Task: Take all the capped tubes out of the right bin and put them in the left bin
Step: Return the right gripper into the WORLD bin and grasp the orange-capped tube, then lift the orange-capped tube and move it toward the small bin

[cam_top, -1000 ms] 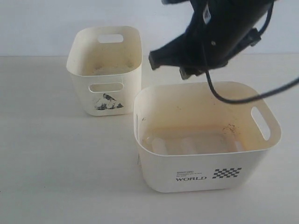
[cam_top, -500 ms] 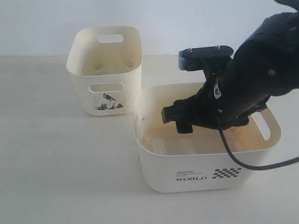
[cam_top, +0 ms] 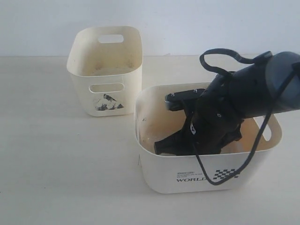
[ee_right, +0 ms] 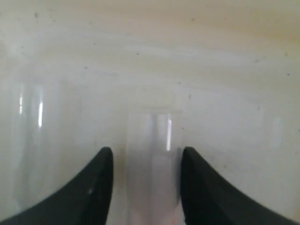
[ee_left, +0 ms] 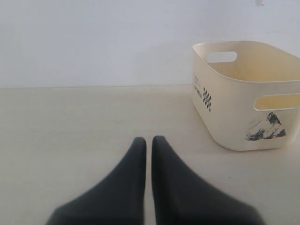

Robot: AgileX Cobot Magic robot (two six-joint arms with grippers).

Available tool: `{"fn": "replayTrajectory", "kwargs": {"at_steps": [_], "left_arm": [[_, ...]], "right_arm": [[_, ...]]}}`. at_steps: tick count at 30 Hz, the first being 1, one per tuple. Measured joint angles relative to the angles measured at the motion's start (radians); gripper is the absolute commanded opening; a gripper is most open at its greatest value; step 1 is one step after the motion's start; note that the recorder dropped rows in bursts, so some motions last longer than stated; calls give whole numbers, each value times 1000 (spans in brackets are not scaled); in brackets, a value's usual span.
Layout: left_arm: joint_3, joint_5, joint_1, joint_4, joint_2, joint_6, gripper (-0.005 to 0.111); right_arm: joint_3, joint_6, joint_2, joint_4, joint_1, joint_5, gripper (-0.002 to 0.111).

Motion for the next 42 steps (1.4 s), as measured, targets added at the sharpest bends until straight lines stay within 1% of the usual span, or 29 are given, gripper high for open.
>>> {"fn": "replayTrajectory", "kwargs": {"at_steps": [1, 2, 3, 4, 13, 23, 32, 35, 36, 39, 42], "left_arm": [[0, 0, 0, 0, 0, 0, 4], [0, 0, 0, 0, 0, 0, 4], [0, 0, 0, 0, 0, 0, 4], [0, 0, 0, 0, 0, 0, 4], [0, 0, 0, 0, 0, 0, 4], [0, 0, 0, 0, 0, 0, 4], [0, 0, 0, 0, 0, 0, 4], [0, 0, 0, 0, 0, 0, 4], [0, 0, 0, 0, 0, 0, 4], [0, 0, 0, 0, 0, 0, 4], [0, 0, 0, 0, 0, 0, 4]], "right_arm": [[0, 0, 5, 0, 0, -3, 15], [0, 0, 4, 0, 0, -9, 12], [0, 0, 6, 0, 0, -12, 3], [0, 0, 6, 0, 0, -15, -1], [-6, 0, -30, -2, 0, -16, 0], [-102, 2, -226, -69, 0, 103, 0], [-110, 2, -368, -90, 0, 123, 0], [-110, 2, -392, -90, 0, 62, 0], [-110, 2, -398, -90, 0, 16, 0], [-110, 2, -406, -90, 0, -178, 0], [-110, 2, -388, -90, 0, -430, 0]]}}
